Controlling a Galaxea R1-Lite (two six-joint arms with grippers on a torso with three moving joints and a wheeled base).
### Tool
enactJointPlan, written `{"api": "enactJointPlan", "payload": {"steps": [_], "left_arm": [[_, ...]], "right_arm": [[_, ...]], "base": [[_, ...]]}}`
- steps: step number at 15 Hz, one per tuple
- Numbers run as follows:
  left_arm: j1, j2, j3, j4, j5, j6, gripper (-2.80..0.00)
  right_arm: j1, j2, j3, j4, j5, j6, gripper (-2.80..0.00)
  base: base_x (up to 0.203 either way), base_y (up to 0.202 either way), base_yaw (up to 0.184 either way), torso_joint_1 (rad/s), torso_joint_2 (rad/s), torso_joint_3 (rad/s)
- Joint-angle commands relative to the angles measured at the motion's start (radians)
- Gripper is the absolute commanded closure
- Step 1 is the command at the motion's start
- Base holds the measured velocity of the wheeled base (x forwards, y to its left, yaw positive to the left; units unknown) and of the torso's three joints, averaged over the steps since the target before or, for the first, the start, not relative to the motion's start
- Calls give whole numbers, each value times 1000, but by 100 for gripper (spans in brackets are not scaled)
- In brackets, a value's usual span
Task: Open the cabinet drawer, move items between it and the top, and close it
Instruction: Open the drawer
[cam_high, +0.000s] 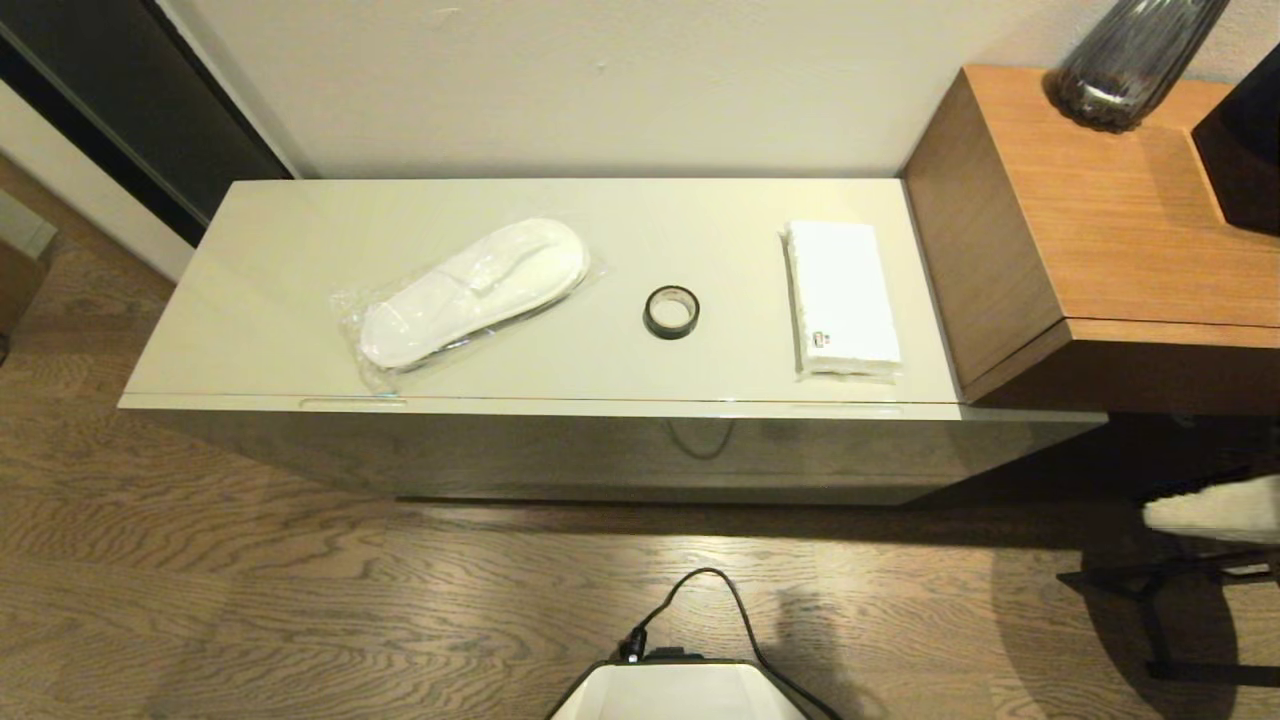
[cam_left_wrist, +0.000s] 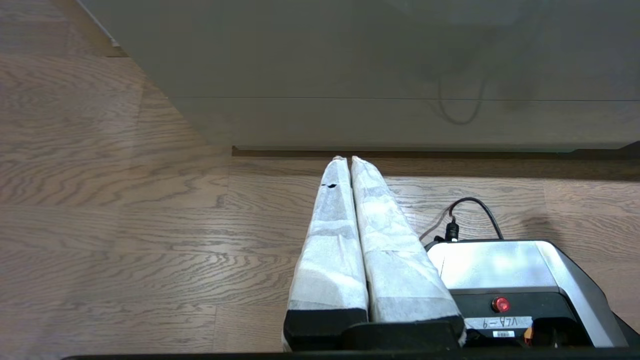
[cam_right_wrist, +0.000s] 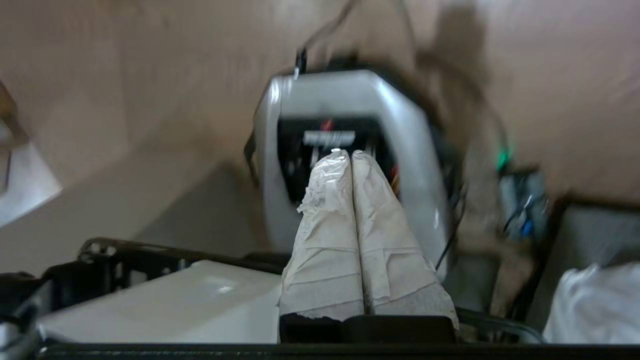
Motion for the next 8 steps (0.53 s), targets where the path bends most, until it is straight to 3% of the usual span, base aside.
{"api": "enactJointPlan", "payload": {"steps": [1, 4, 8], "left_arm": [[0, 0, 1, 0, 0, -1, 0], [0, 0, 0, 0, 0, -1, 0], [0, 0, 0, 0, 0, -1, 0]], "right_arm": [[114, 303, -101, -16, -65, 85, 0], [205, 443, -252, -39, -136, 212, 0], [224, 488, -263, -54, -178, 243, 0]], "base": [[0, 0, 0, 0, 0, 0], [0, 0, 0, 0, 0, 0], [0, 0, 0, 0, 0, 0]]}}
